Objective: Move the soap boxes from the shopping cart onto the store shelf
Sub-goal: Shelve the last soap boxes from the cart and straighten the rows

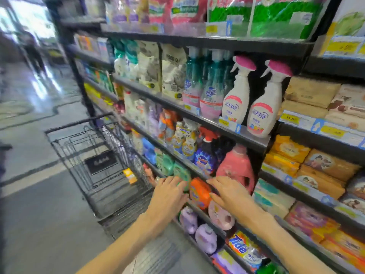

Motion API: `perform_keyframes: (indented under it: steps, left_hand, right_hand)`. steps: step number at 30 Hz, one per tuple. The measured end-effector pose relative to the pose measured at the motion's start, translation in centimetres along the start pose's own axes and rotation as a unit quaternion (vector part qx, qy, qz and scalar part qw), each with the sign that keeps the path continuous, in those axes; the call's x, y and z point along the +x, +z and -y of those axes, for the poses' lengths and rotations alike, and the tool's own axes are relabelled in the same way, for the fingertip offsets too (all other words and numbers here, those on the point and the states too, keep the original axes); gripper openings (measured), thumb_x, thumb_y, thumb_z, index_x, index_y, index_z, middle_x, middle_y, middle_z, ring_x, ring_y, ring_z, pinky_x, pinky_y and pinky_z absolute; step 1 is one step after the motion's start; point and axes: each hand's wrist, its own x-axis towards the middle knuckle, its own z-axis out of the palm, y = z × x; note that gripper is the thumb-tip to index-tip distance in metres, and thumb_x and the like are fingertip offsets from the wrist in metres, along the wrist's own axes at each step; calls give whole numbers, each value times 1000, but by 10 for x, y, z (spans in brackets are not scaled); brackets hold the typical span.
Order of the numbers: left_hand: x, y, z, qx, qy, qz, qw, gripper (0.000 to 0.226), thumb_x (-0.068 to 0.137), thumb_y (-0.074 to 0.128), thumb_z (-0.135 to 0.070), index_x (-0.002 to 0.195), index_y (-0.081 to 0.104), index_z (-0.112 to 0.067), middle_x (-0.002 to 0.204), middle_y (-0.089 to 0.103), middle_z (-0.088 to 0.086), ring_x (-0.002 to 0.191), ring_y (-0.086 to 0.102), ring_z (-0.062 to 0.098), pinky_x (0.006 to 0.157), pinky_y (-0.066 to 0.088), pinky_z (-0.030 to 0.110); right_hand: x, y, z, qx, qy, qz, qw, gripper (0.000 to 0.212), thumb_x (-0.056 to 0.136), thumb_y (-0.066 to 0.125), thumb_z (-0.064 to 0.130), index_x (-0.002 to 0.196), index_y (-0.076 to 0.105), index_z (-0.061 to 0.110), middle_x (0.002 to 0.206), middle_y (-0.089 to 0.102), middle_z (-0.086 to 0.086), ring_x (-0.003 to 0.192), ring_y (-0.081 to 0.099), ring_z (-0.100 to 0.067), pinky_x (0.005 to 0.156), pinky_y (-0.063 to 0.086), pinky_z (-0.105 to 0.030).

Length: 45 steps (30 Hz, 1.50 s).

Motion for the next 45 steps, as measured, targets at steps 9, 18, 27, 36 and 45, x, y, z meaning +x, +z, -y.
perform_keyframes:
  steps: [9,18,27,36,45]
  left_hand:
    - [-158,-43,137,56,-198,3,979,40,88,58,-48,124,56,-29,120,62,-8,111,59,19,88,48,37]
    - [-231,-82,289,87,-266,-12,960,47,90,47,-53,129,53,-28,126,59,-8,116,56,17,94,46,36]
    - [-268,-111,462,108,-293,2,950,46,88,45,-53,127,54,-28,124,60,-5,114,57,19,93,48,37]
    - [-215,-87,618,101,-270,21,957,49,88,40,-57,122,60,-28,118,65,-6,107,62,18,88,53,36]
    - [-63,-40,731,63,-169,57,982,49,91,51,-55,131,56,-26,127,61,-4,117,59,20,97,50,39]
  right_hand:
    - [106,41,168,31,-196,32,980,55,88,53,47,133,57,17,123,64,-5,110,62,-27,83,56,-42]
    - [226,72,326,37,-284,22,958,60,91,59,45,143,45,20,135,55,-2,122,54,-23,98,47,-36]
    - [361,105,469,53,-303,46,950,61,90,59,48,144,44,23,139,53,-1,126,53,-24,98,49,-40]
    - [498,141,499,49,-248,54,966,63,96,50,50,150,33,24,148,44,0,134,43,-22,108,40,-38]
    - [625,167,436,65,-128,29,989,62,95,52,50,149,34,24,146,45,3,134,42,-19,107,39,-34]
